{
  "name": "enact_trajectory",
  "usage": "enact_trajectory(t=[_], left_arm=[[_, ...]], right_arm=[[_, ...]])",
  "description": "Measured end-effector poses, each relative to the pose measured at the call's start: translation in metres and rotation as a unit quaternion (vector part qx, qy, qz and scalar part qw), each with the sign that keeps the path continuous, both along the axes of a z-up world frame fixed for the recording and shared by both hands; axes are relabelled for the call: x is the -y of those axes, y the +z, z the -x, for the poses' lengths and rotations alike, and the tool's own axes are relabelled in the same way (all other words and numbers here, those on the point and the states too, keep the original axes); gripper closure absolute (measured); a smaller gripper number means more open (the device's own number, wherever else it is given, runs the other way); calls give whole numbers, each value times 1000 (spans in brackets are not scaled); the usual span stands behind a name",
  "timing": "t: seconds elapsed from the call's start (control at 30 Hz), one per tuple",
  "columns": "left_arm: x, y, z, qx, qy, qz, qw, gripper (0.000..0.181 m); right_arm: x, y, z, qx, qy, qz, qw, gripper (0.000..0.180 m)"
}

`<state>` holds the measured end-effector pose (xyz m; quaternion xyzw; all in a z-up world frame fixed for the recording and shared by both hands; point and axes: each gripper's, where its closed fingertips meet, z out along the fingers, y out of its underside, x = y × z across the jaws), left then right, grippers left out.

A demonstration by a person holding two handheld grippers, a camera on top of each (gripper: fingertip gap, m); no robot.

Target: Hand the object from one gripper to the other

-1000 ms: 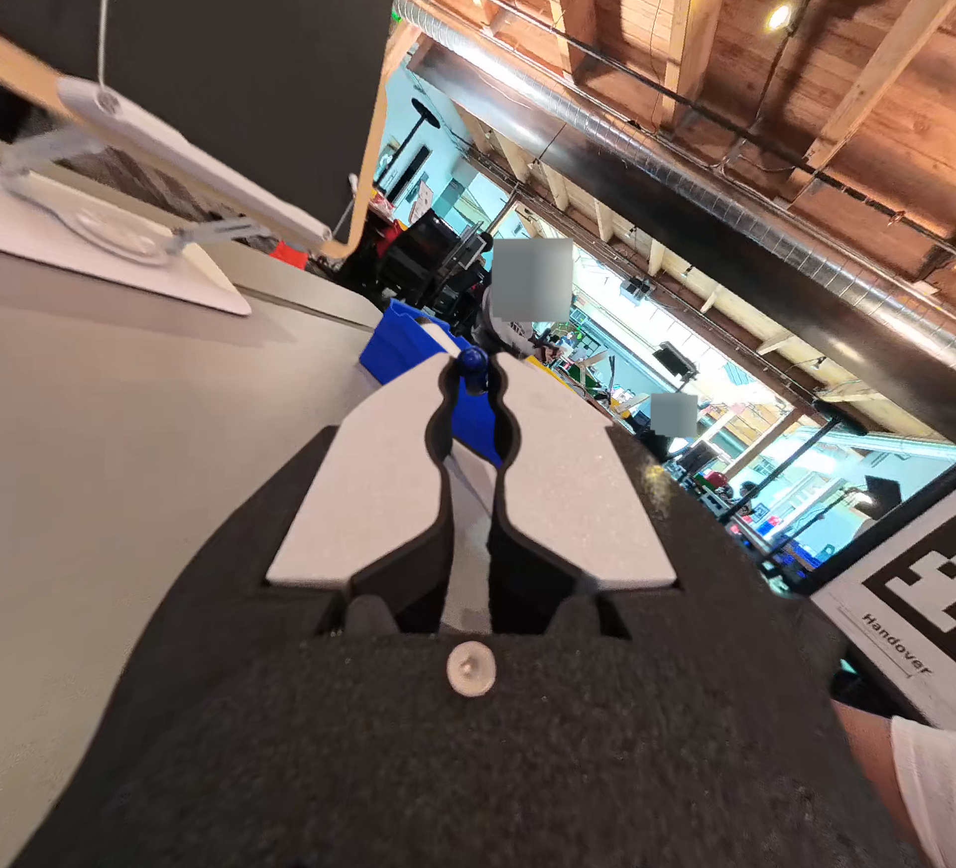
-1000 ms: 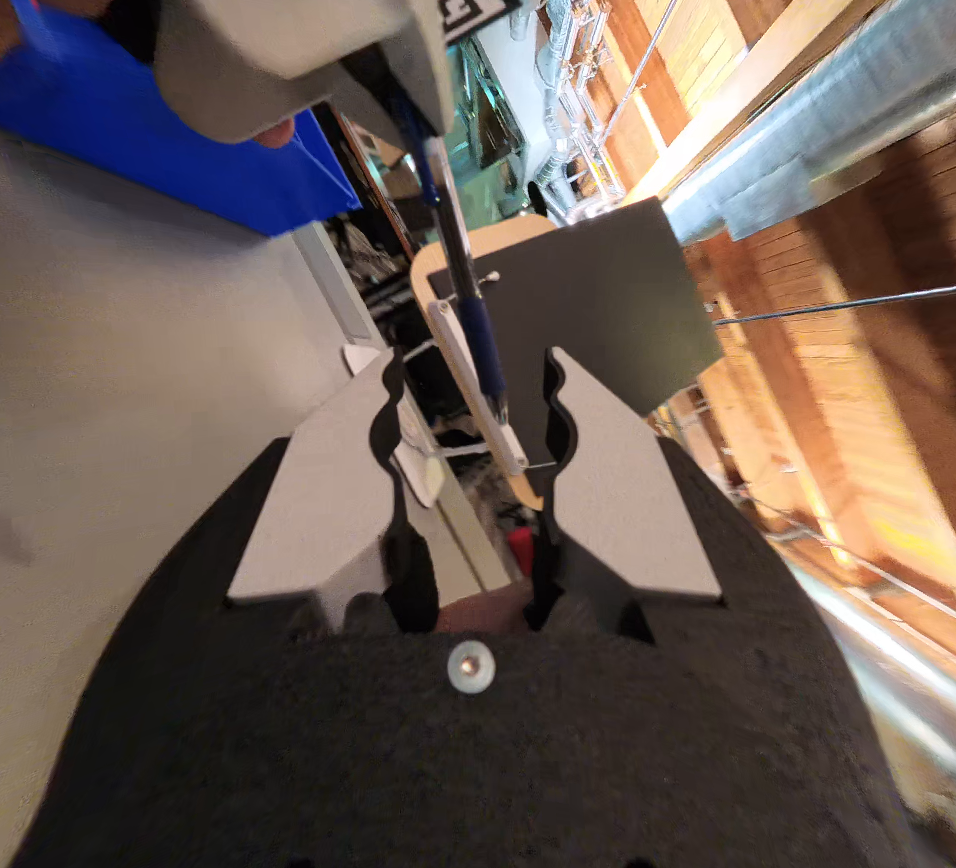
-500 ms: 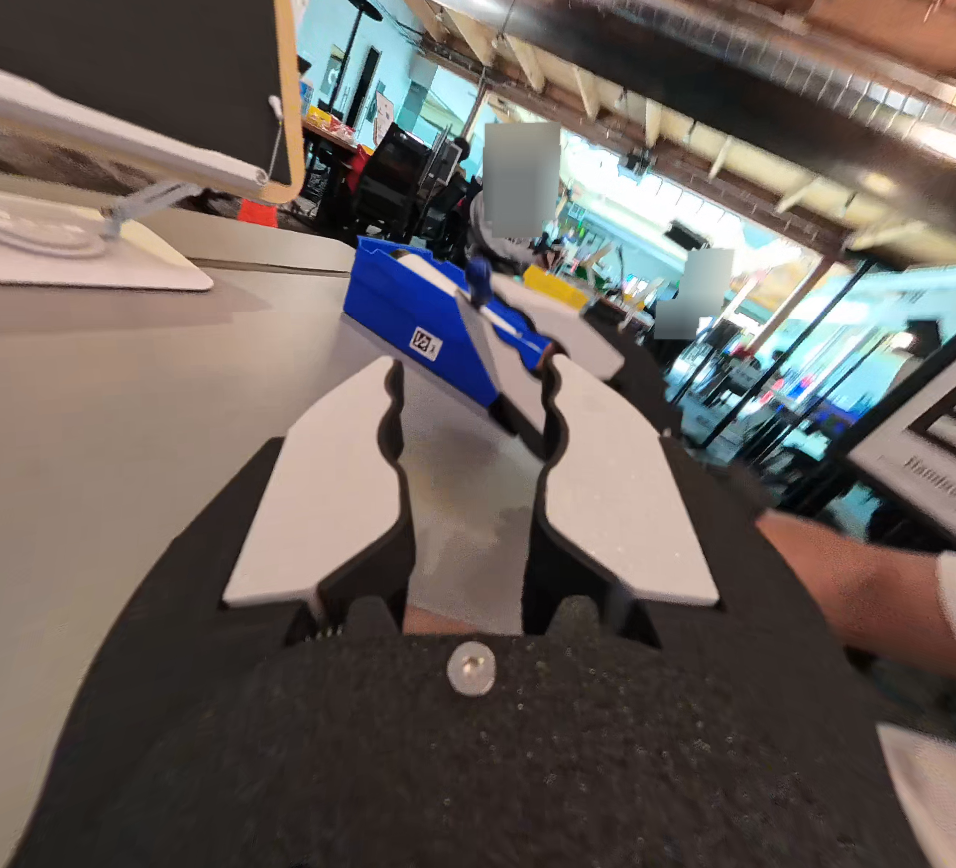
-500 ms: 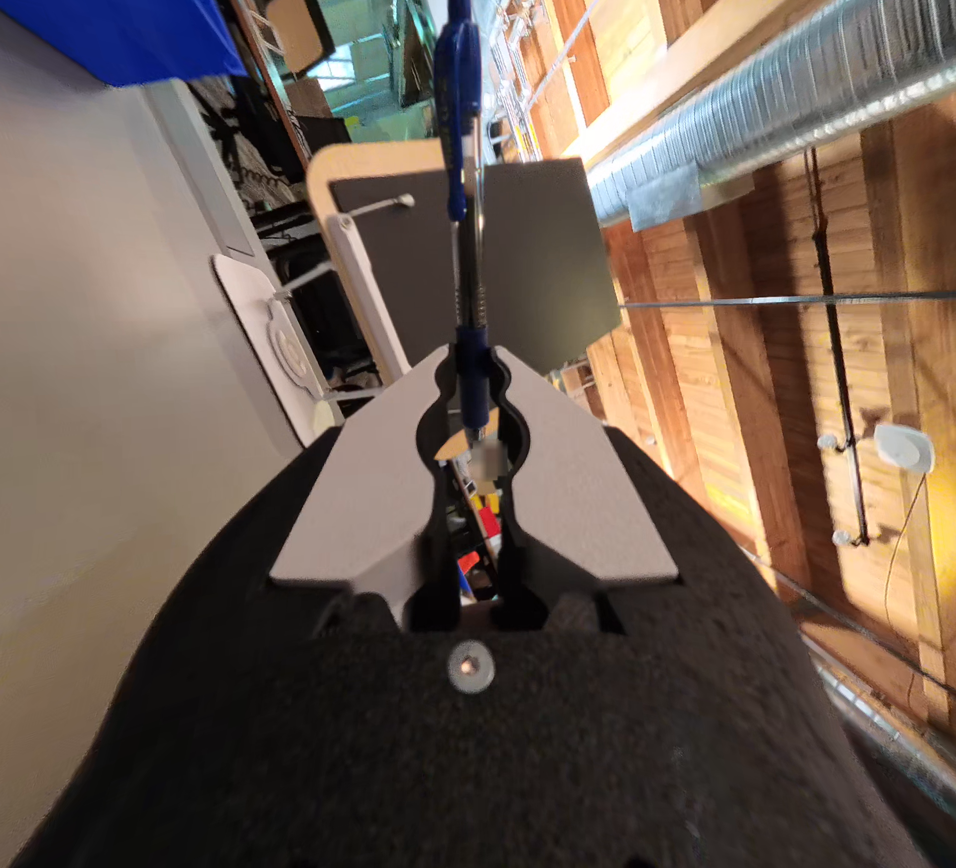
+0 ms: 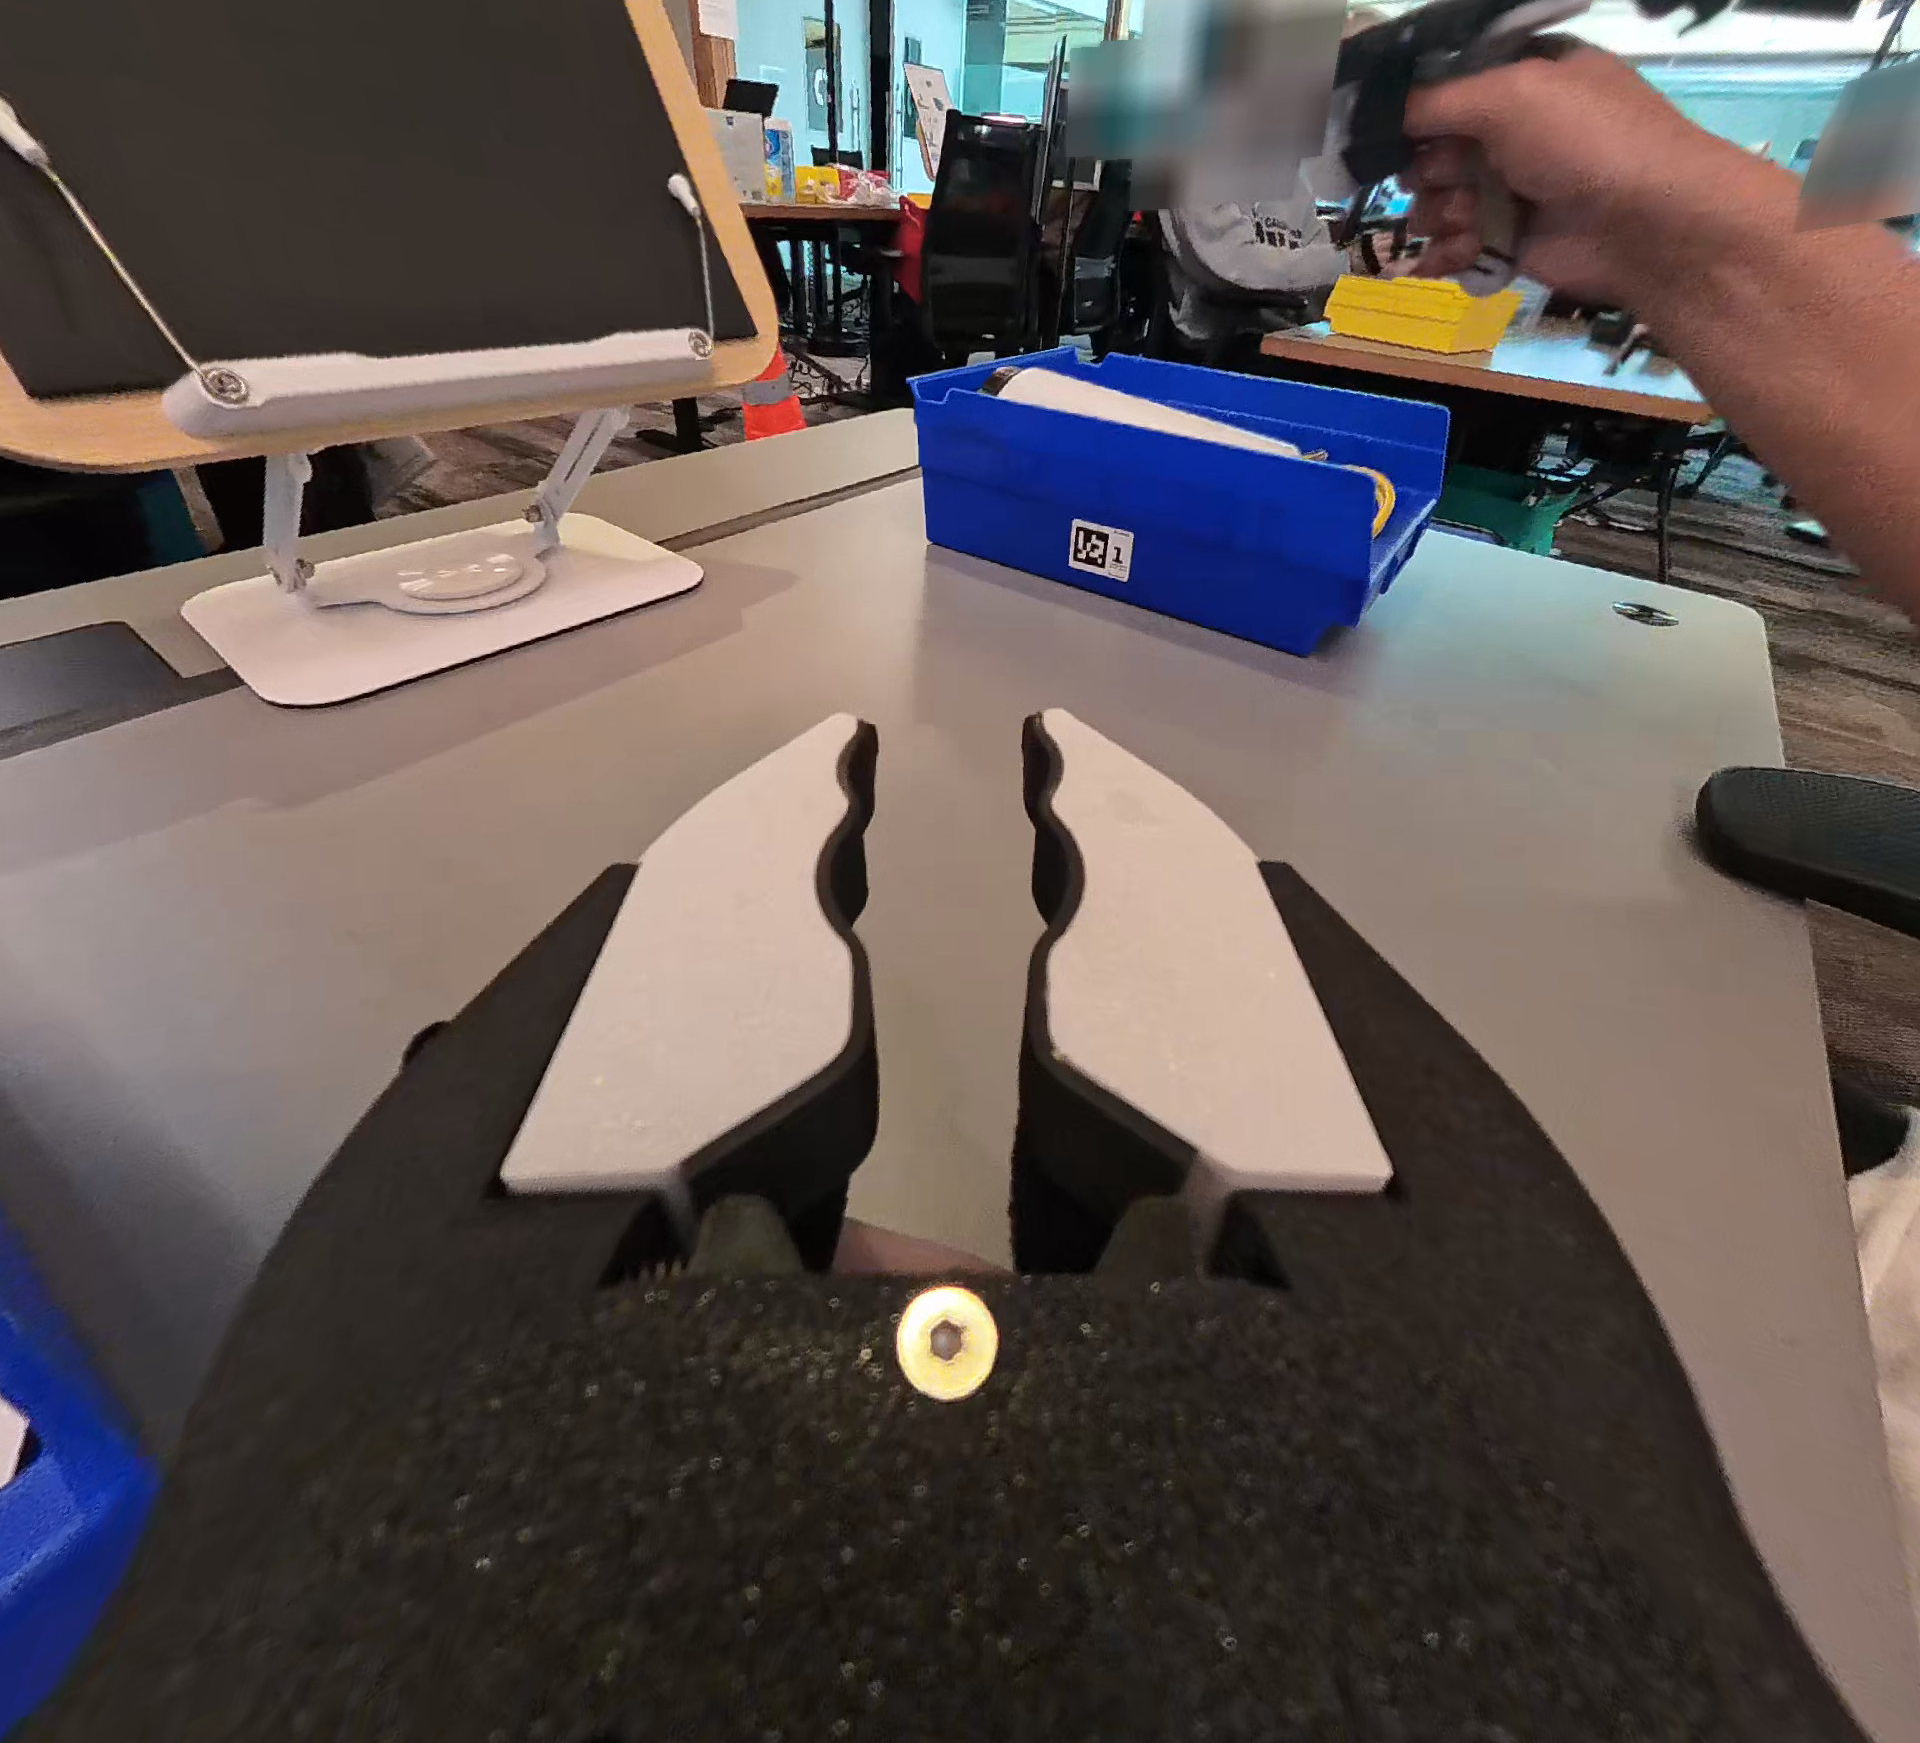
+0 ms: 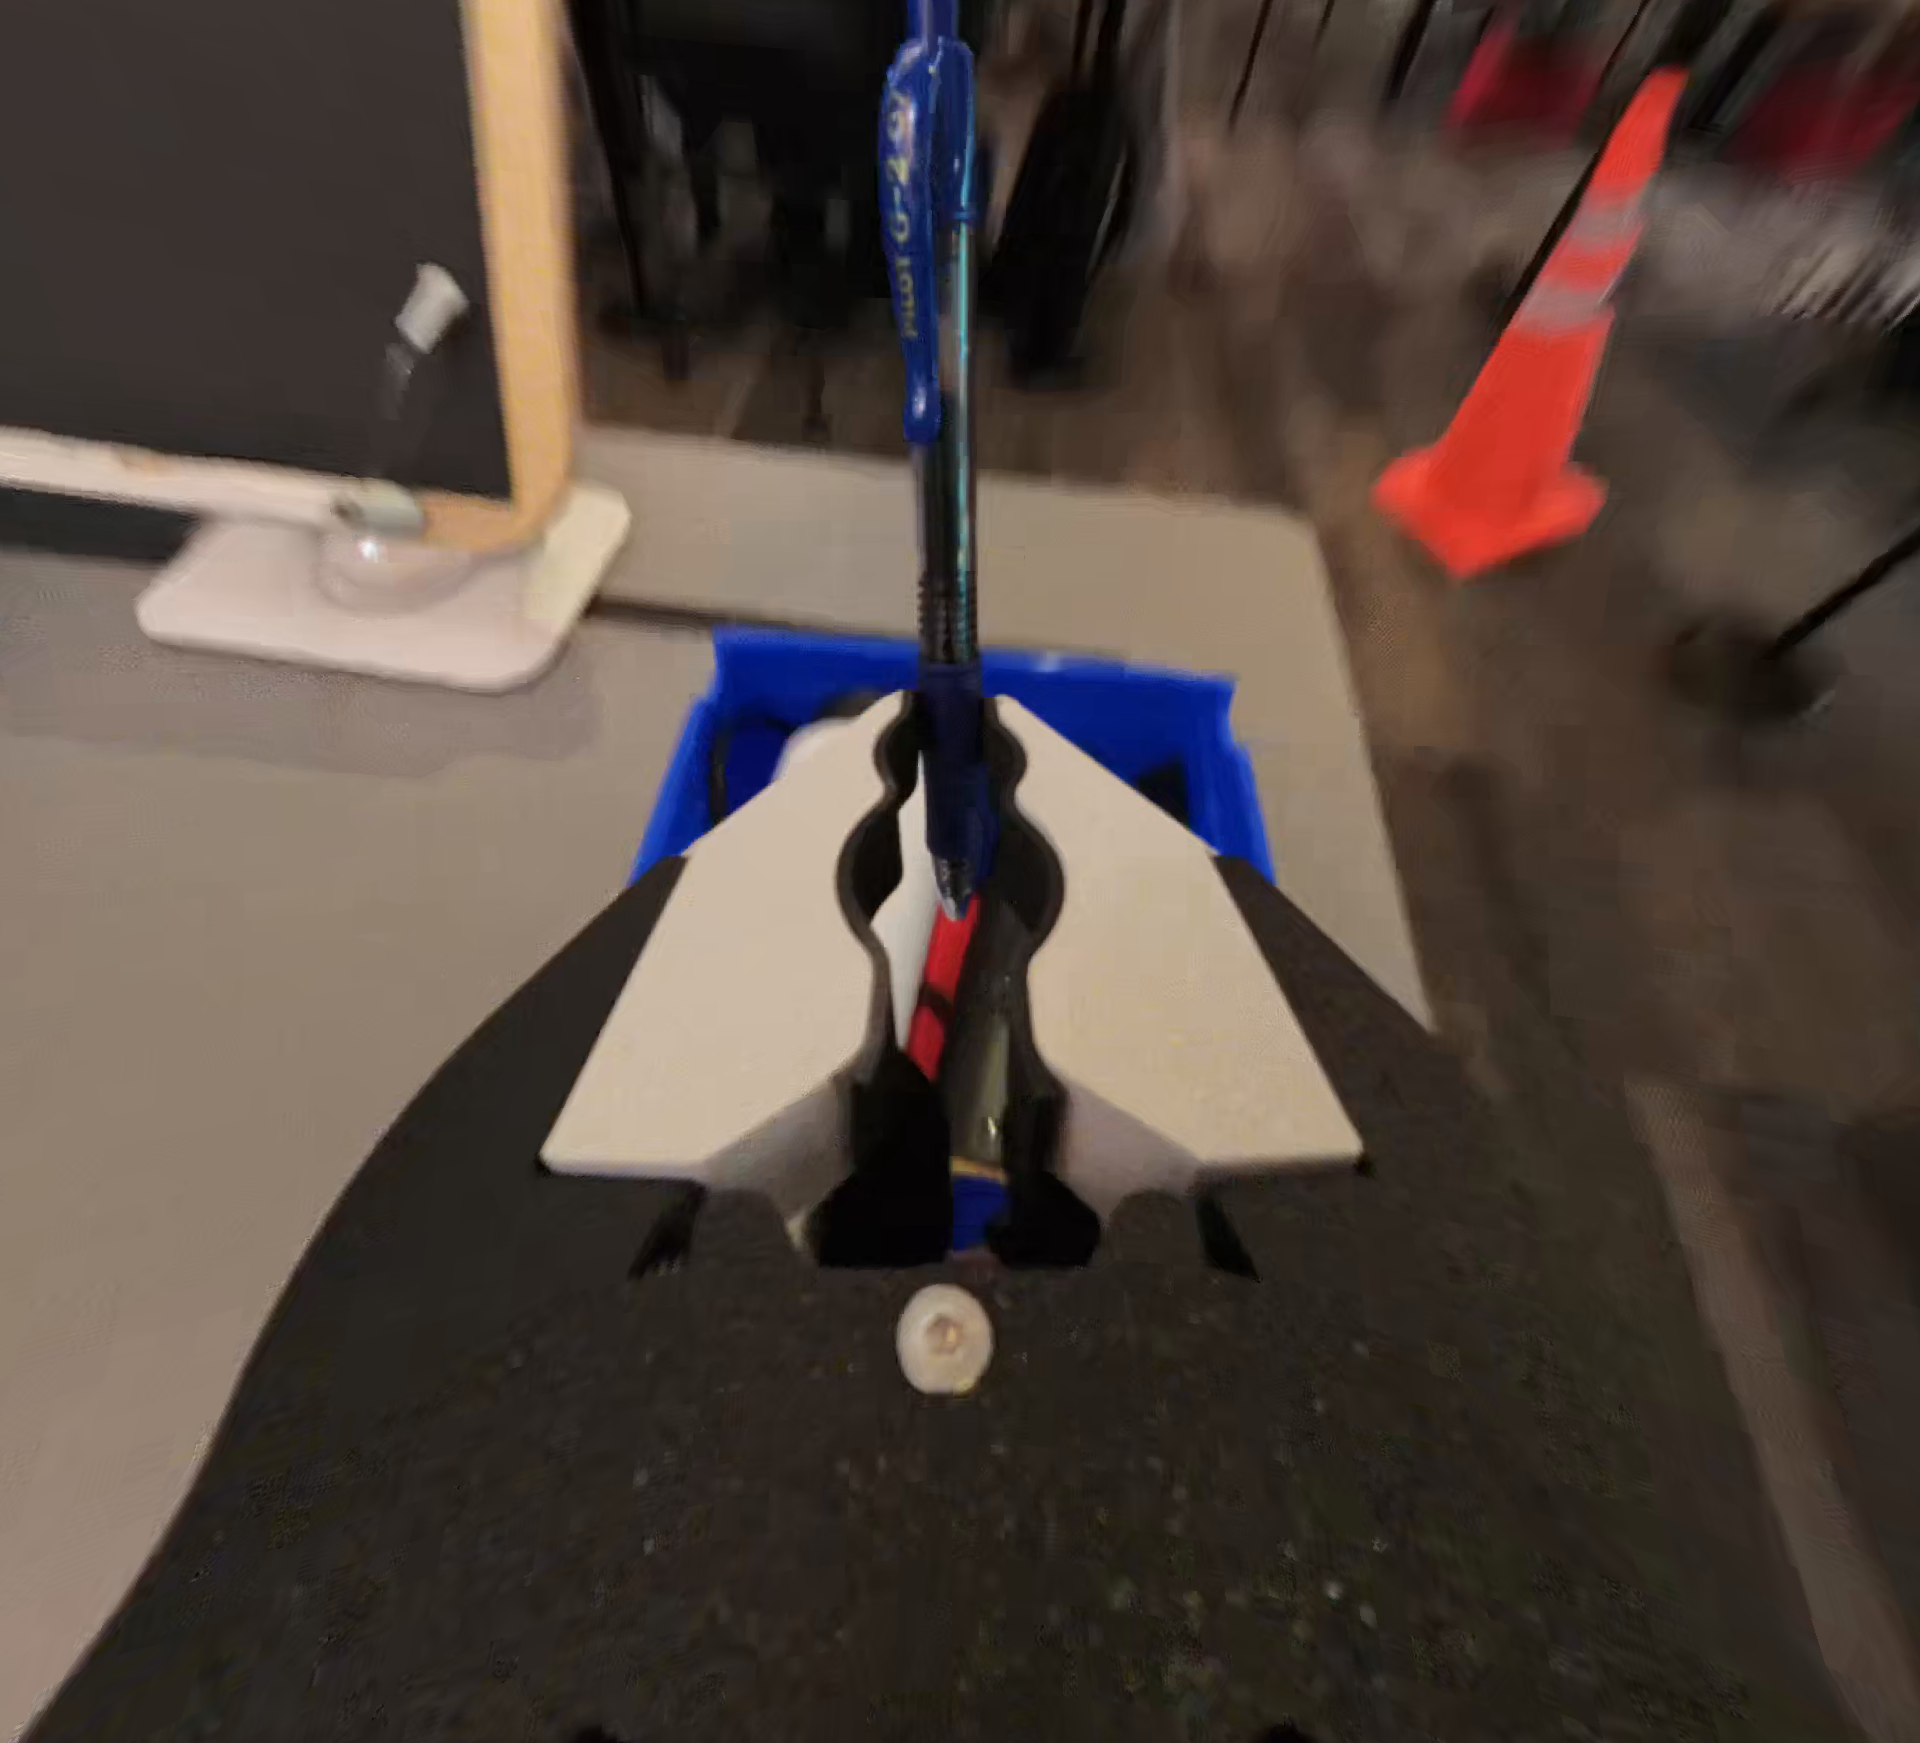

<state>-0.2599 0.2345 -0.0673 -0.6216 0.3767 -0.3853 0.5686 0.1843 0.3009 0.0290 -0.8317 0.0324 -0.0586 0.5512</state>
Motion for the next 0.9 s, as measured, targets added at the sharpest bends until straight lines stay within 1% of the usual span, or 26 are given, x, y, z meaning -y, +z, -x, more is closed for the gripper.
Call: enact_trajectory(t=[0.03, 0.07, 0.13, 0.2, 0.3, 0.37, 0.5, 0.57, 0.63, 0.7, 0.73, 0.77, 0.8, 0.83, 0.87, 0.9], left_arm=[[0, 2, 1, 1, 4, -4, 1000, 154], [1, 4, 2, 3, 7, -9, 1000, 156], [3, 6, 1, 6, 5, -15, 1000, 157], [2, 1, -2, -3, 1, -12, 1000, 157], [3, -7, -5, -18, -4, -3, 1000, 157], [4, -9, -6, -25, -4, -6, 1000, 157], [7, -10, -8, -34, -7, -18, 999, 157], [7, -11, -9, -34, -6, -16, 999, 157], [6, -12, -8, -38, -2, -12, 999, 157], [4, -12, -7, -40, 3, -12, 999, 157], [4, -13, -6, -41, 3, -10, 999, 157], [3, -14, -6, -43, 4, -8, 999, 157], [2, -15, -6, -44, 4, -5, 999, 156], [1, -17, -6, -47, 5, -2, 999, 156], [-1, -19, -7, -49, 6, 2, 999, 156], [-2, -22, -7, -53, 7, 7, 999, 156]], right_arm=[[-6, -21, -16, -18, 0, 73, 997, 168], [-8, -44, -32, -13, -6, 152, 988, 168], [-1, -90, -54, -15, -15, 292, 956, 169], [9, -126, -63, -57, -31, 383, 921, 169], [15, -152, -75, -85, -65, 422, 900, 168], [20, -167, -73, -105, -63, 449, 885, 168], [21, -186, -69, -122, -60, 464, 875, 168], [19, -190, -67, -127, -56, 463, 875, 168], [13, -187, -68, -119, -55, 448, 884, 166], [9, -171, -68, -115, -58, 430, 893, 155], [2, -152, -60, -121, -48, 400, 907, 151], [-7, -123, -49, -123, -33, 345, 930, 146], [-14, -89, -34, -113, -17, 285, 952, 142], [-16, -56, -15, -94, 4, 229, 969, 141], [-16, -23, 12, -79, 37, 170, 982, 140], [-12, 6, 48, -78, 84, 105, 988, 140]])
